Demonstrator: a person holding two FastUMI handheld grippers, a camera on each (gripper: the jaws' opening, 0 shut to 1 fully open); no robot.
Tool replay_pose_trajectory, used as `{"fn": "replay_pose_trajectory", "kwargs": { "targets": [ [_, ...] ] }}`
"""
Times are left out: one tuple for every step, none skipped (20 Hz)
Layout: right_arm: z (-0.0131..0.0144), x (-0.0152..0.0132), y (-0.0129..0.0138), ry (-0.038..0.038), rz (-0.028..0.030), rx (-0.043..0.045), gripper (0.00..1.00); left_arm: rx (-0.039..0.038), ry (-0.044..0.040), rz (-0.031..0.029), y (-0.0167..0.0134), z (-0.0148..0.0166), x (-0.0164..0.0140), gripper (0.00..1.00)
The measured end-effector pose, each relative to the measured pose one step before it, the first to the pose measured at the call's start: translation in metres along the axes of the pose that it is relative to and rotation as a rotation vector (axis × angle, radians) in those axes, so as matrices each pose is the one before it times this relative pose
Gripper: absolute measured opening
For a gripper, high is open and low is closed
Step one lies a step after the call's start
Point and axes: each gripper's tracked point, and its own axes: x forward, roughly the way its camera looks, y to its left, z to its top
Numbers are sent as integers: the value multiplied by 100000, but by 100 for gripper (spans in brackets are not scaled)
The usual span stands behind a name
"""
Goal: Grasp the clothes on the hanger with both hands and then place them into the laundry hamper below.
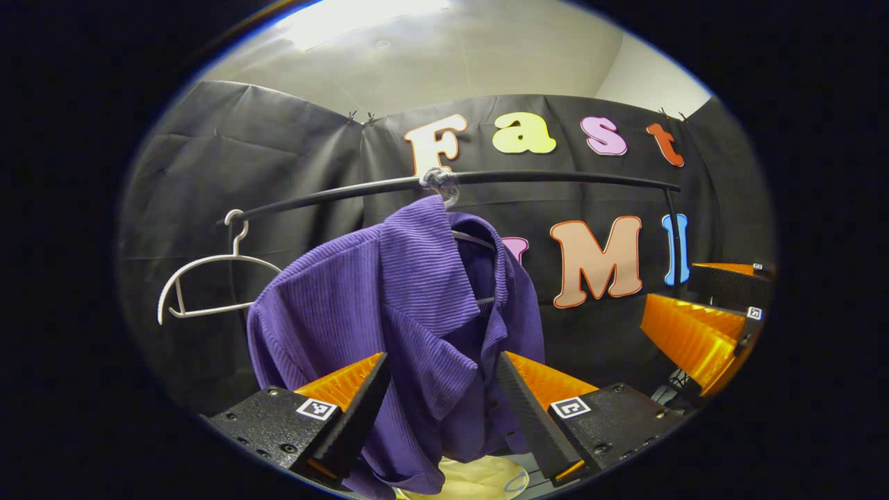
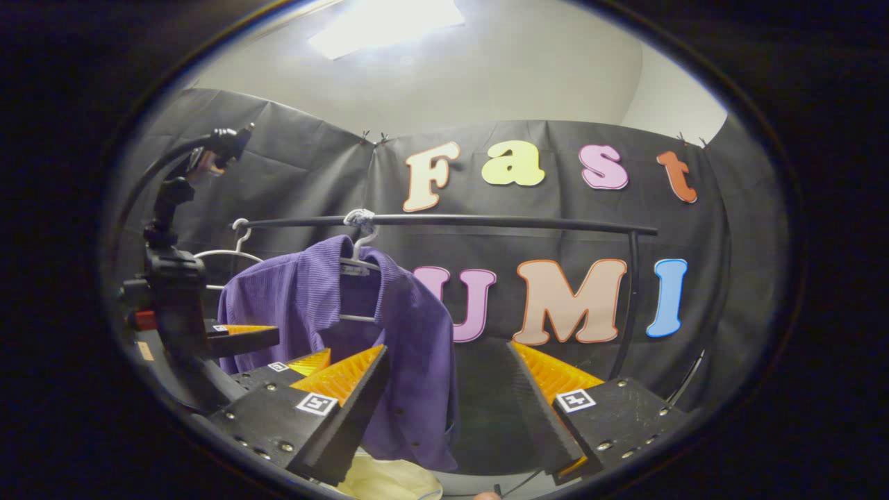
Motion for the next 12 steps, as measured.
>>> {"fn": "replay_pose_trajectory", "kwargs": {
  "targets": [
    [-76, 408, -826, 257, -796, -317, 97, 361, -52, 223, -181, -239, 451, 95],
    [-37, 194, -485, 133, -840, -502, 97, 376, 176, 651, -120, -179, 529, 96],
    [-36, 155, -479, -17, -888, -515, 97, 539, 222, 1068, 40, -225, 501, 97],
    [-31, -220, -192, 156, -840, -377, 97, 513, 269, 1652, 234, -193, 445, 98],
    [-59, 141, -368, 188, -497, -116, 99, 168, 649, 1836, 273, -263, 478, 98],
    [-136, -13, -287, 166, -365, -81, 97, -129, 222, 2054, 304, -128, 479, 98],
    [-2, 111, -244, 170, -224, -122, 99, -198, -12, 1996, 364, -113, 440, 95],
    [-7, 128, -249, 98, -149, -246, 97, -18, 173, 1657, 319, -109, 340, 94],
    [35, 239, -158, 92, -30, -309, 97, 297, 215, 1753, 289, -92, 294, 94],
    [-85, 81, -37, -2, 332, -273, 97, 616, -7, 1942, 414, -132, 300, 93],
    [-19, 358, 30, 25, 504, -178, 97, 731, -135, 1707, 389, -150, 228, 88],
    [-167, 186, 112, -12, 699, -90, 97, 1011, 20, 1749, 404, -78, 290, 87]
  ]
}}
